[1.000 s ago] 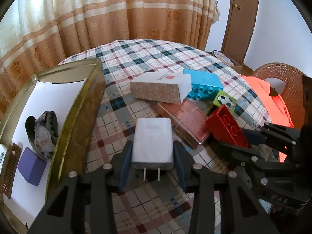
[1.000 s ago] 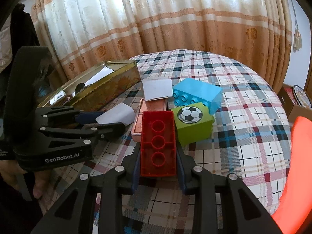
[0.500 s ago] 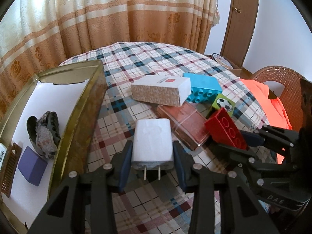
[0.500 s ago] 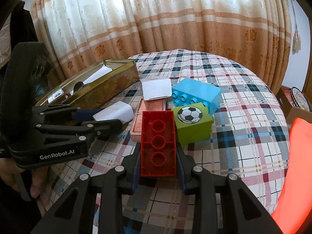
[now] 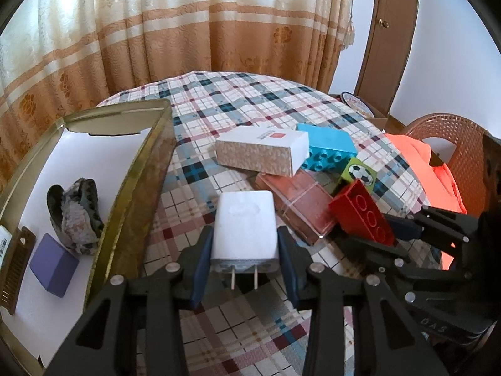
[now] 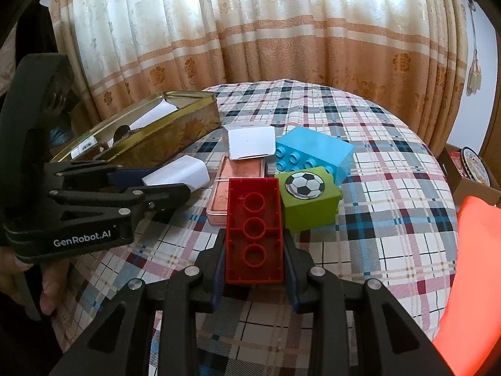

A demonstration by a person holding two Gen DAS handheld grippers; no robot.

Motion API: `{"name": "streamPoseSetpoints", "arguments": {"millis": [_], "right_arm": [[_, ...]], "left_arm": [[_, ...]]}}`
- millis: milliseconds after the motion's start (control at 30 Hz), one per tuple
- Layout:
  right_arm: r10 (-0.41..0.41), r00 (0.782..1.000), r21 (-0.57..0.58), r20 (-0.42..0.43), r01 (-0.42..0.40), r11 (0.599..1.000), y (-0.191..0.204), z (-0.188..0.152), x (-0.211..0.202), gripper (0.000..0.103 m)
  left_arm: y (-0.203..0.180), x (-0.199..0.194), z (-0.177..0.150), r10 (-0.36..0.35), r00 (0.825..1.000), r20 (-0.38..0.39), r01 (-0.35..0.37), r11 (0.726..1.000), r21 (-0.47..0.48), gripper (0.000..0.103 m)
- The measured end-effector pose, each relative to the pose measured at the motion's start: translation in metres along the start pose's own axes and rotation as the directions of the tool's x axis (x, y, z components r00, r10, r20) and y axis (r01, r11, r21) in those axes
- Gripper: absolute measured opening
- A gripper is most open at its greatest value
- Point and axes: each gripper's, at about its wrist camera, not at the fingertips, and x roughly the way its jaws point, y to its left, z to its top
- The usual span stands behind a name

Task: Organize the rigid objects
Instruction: 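Lift and carry the red brick and white charger over the gold tray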

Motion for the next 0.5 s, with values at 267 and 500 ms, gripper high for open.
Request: {"name": "streamPoseSetpoints", "arguments": {"millis": [267,500], "right_arm": [[-0.01,1.0,-0.024,0.001,0.01,1.0,0.009,0.0,-0.001,0.034],[-0.009,1.0,-0.047,0.011,0.01,0.999,0.02,0.002,-0.005,0.034]], "left_arm": [[0.005,-0.011,-0.001,0.013,0.998,0.055,-0.011,0.999,-0.03,0.039],[0.007,-0.021,-0.001,0.039,0.993,0.112,-0.035,0.998,-0.043,0.039]]}}
